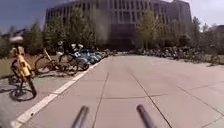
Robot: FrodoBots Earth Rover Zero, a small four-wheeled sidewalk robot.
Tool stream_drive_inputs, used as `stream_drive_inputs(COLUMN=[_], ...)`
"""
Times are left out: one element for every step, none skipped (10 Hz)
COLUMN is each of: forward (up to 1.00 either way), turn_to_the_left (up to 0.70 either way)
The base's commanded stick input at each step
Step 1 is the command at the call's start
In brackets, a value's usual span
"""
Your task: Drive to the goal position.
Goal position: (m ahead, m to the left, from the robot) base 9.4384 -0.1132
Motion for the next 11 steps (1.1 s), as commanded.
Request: stream_drive_inputs(forward=[0.70, 0.70, 0.70, 0.70, 0.70, 0.70, 0.70, 0.70, 0.70, 0.70, 0.70], turn_to_the_left=[0.00, 0.00, 0.00, 0.00, 0.00, 0.00, 0.00, 0.00, 0.00, 0.00, 0.00])
